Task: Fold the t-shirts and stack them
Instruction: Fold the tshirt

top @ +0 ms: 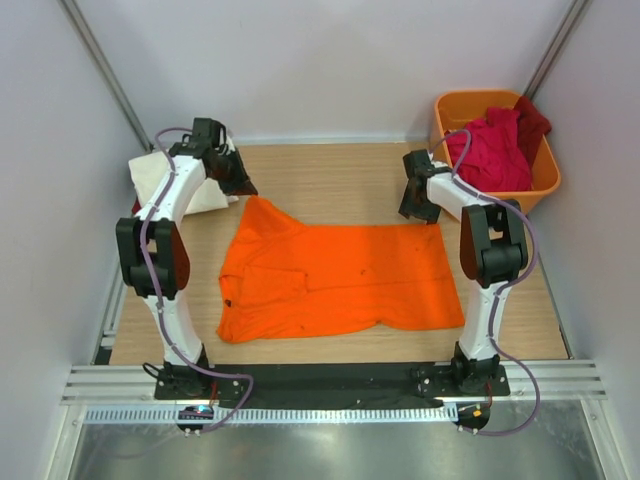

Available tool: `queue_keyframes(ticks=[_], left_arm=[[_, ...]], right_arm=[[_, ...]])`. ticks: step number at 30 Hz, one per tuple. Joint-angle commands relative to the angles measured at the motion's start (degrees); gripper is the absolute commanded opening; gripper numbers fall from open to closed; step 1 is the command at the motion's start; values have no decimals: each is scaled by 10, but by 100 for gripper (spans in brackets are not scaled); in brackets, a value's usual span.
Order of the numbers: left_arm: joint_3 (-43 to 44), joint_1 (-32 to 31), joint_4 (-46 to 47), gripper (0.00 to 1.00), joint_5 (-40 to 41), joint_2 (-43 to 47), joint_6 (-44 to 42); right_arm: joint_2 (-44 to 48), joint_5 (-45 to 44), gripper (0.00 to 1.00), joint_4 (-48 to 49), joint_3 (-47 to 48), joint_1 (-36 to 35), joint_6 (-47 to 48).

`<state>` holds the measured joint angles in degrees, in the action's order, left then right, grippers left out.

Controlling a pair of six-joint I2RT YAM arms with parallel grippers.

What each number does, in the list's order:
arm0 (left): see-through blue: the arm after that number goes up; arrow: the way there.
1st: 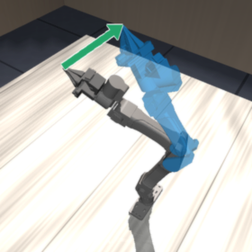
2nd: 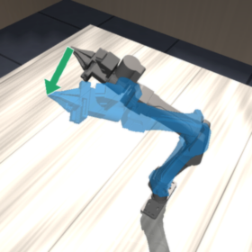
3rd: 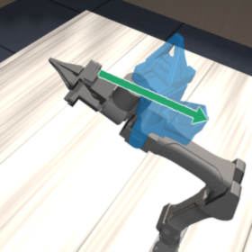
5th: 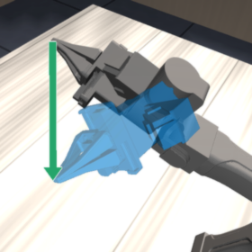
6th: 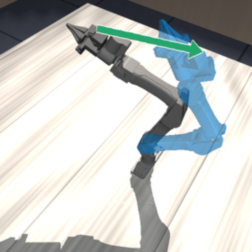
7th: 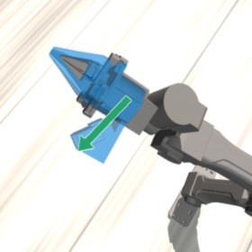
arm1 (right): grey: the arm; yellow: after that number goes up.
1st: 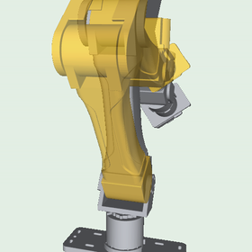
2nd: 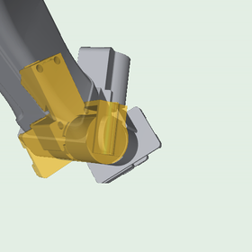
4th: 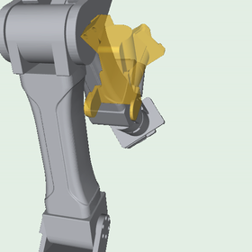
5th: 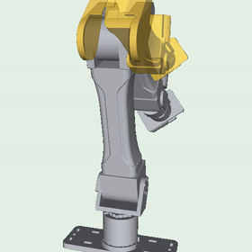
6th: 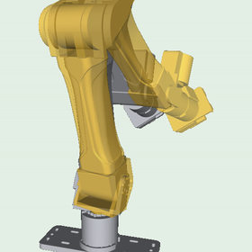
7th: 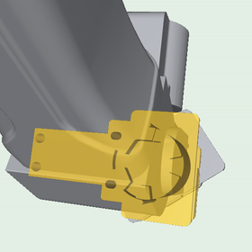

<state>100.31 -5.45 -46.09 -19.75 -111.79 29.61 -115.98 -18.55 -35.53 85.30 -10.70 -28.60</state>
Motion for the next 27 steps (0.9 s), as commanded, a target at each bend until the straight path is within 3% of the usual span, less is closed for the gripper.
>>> queue_keyframes(ticks=[1,14,21,24,27], left_arm=[[-1,2,17,0,-28,31,5],[-5,9,21,0,-30,31,5],[-6,12,21,0,-30,32,6],[-6,13,21,0,-32,32,6],[-6,14,21,0,-33,31,6]], right_arm=[[-6,-30,61,12,11,6,-15],[8,-34,56,31,-50,10,-22],[40,-40,38,28,-79,10,-17],[44,-35,36,28,-90,11,-18],[51,-29,24,35,-106,10,-21]])
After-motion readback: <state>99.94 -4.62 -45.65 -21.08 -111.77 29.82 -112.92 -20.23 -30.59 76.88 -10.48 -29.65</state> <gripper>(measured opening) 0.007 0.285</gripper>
